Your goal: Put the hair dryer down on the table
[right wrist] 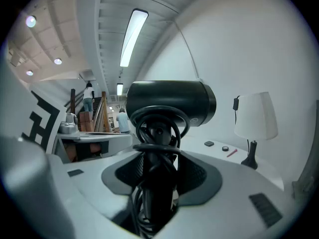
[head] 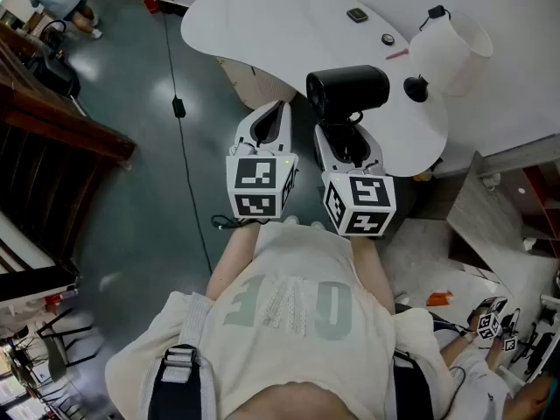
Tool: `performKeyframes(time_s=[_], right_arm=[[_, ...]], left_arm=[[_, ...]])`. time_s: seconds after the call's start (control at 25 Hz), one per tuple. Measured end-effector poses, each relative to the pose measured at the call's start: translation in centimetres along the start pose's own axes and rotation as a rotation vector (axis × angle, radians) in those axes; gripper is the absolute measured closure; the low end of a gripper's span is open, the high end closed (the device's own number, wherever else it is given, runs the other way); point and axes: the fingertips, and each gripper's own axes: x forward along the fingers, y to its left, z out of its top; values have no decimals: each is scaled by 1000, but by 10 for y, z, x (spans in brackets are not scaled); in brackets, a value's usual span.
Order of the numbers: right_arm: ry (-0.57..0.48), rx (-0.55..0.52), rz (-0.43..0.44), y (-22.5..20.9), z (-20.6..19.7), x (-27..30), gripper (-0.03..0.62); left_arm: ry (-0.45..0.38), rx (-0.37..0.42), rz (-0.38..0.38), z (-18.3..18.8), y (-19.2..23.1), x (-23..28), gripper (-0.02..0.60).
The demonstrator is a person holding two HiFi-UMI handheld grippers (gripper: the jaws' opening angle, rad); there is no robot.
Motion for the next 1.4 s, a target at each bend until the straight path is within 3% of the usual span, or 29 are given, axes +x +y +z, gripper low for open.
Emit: performKeyframes(time_s=[0.56,0.96,1.16,1.4], right_arm=[[-45,59,29,5,0,2,384],[-51,66,22,23,2,2,383],[-70,74,-30,19,5,0,384],[-92,70,-48,14,6,0,384]], left_arm=[[24,-21,0,-12,14,6,578],[-11,-46,-16,-5,36,-2,578],[-47,-69,-44,1,45,-7,578],[-44,-87,13,-9,70,-6,577]])
